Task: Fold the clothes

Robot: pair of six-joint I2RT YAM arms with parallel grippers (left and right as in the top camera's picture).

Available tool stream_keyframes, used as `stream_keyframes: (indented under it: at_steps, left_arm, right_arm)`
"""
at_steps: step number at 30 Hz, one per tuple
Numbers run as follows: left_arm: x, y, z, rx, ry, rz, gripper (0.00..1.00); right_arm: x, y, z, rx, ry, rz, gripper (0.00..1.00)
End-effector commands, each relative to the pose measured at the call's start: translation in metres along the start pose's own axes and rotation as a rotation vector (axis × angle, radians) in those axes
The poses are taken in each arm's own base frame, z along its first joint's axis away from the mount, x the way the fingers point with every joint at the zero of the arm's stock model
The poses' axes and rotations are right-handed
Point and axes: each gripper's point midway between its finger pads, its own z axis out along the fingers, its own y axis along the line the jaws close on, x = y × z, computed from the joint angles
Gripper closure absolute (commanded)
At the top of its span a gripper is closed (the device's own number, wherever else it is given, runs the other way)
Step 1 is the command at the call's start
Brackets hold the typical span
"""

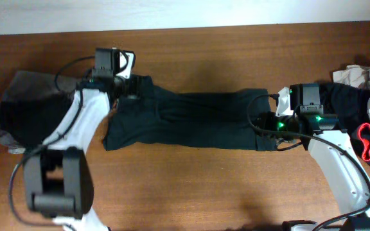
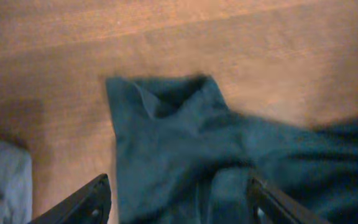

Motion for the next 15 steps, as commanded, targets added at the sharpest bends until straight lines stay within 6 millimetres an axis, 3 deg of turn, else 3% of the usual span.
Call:
stream_keyframes:
  at_steps: [1,7,15]
  left_arm:
    - [-0.024,0.003,0.017,0.038,-0.009,0.048,0.3]
    - [-0.034,0.005,0.056,0.048,0.038,0.083,0.3]
    - [-0.023,0.005,0.092,0.056,0.055,0.155,0.32]
  right_arm:
    - [0.0,0.003,-0.003,-0.02,-0.002,-0.011,0.34]
    - [0.004,0.002,-0.003,-0.016,0.013,-0.006,0.32]
    - [0.005,0.002,-0.003,-0.013,0.021,-0.003,0.32]
